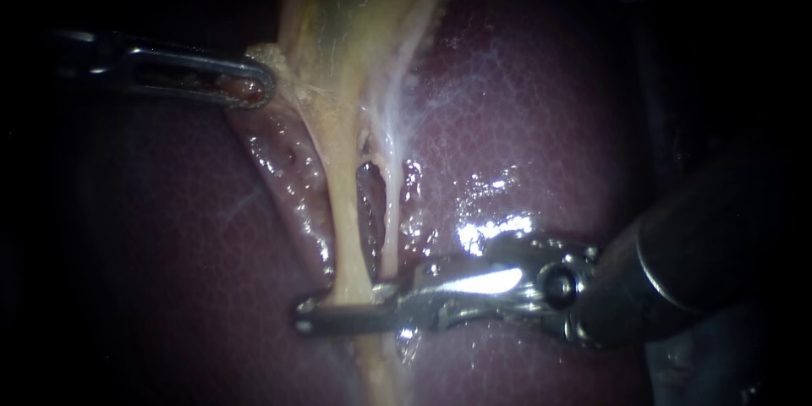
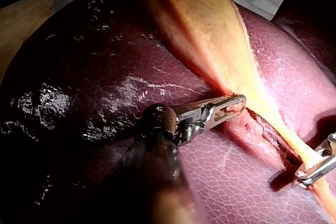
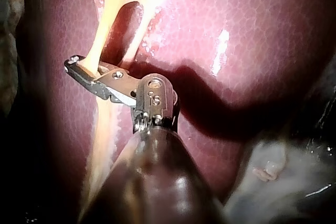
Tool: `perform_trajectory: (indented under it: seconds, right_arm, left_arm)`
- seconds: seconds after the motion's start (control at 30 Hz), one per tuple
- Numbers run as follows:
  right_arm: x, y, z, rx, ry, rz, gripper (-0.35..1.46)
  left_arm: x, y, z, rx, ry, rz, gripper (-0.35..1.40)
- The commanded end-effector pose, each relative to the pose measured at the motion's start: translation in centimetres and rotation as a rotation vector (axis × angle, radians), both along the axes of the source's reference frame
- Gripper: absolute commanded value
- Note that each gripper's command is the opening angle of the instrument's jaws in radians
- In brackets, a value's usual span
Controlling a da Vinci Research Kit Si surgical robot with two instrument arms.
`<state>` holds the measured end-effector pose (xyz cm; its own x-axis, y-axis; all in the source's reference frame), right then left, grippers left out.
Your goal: Going back first clip left tube
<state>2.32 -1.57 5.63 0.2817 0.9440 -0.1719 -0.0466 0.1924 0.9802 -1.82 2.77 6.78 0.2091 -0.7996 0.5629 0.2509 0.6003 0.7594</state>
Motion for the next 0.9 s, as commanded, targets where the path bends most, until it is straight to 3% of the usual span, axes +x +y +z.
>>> perform_trajectory:
  seconds: [0.03,0.17,0.27,0.37,0.57,0.73,0.9]
  right_arm:
    - [0.00,0.00,0.00,-0.005,0.002,-0.001,-0.35]
    - [0.01,0.01,0.01,-0.041,0.021,-0.016,-0.35]
    - [0.05,0.01,0.06,-0.149,0.054,-0.030,0.10]
    - [0.09,-0.01,0.16,-0.199,0.064,-0.031,0.38]
    - [0.10,-0.03,0.38,-0.381,0.025,-0.003,0.49]
    - [-0.07,-0.03,0.37,-0.649,-0.027,-0.110,0.50]
    - [-0.26,-0.01,0.24,-0.781,0.000,-0.133,0.50]
  left_arm:
    - [0.00,0.00,0.00,0.000,0.000,0.000,-0.35]
    - [0.00,0.00,0.00,0.000,0.000,0.000,-0.35]
    - [0.00,-0.01,0.00,-0.001,0.001,0.000,-0.35]
    - [0.00,-0.01,0.01,-0.006,0.001,0.002,-0.35]
    - [0.01,-0.02,0.01,0.004,0.001,-0.002,-0.35]
    - [0.04,-0.04,0.02,0.003,0.000,0.000,-0.35]
    - [0.06,-0.04,0.02,0.003,-0.001,0.000,-0.35]
